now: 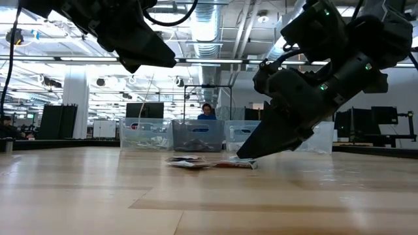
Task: Pick & Place First Aid Supplies
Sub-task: Put the towelette pack into the middle transparent bin
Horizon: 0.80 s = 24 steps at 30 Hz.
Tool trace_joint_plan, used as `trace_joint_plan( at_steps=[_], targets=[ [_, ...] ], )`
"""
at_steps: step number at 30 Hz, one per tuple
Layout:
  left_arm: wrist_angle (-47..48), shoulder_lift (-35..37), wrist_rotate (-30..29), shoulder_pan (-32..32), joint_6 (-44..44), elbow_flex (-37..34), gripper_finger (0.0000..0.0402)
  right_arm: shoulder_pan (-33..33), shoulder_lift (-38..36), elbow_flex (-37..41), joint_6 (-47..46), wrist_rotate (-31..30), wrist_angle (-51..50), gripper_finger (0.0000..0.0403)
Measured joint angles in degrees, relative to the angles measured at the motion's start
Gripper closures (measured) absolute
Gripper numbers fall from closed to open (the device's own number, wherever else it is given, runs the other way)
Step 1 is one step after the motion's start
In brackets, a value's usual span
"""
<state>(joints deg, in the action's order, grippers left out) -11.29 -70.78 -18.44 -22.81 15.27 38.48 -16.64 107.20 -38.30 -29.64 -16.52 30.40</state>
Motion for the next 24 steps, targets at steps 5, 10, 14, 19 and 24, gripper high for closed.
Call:
trace_joint_plan(
  at_steps=[5,10,14,19,24],
  targets=[
    [0.1,0.0,0.0,0.0,0.0,0.0,0.0312,-0.02,0.0,0.0,-0.43,0.2,-1.36,0.0343],
    [0.13,0.0,0.0,0.0,0.0,0.0,0.0312,0.0,-0.22,-0.11,-0.68,1.49,-3.07,0.0394],
    [0.15,0.0,0.01,-0.08,0.09,0.0,0.0312,-0.02,-1.7,0.03,-0.59,2.57,-4.51,0.04],
    [0.15,0.0,0.02,-0.09,0.16,0.0,0.0312,0.58,-7.15,-0.15,1.69,2.95,-5.18,0.0402],
    [0.15,0.0,0.02,-0.09,0.11,0.0,0.0312,1.26,-14.73,-0.15,5.38,2.74,-4.8,0.0402]
  ],
)
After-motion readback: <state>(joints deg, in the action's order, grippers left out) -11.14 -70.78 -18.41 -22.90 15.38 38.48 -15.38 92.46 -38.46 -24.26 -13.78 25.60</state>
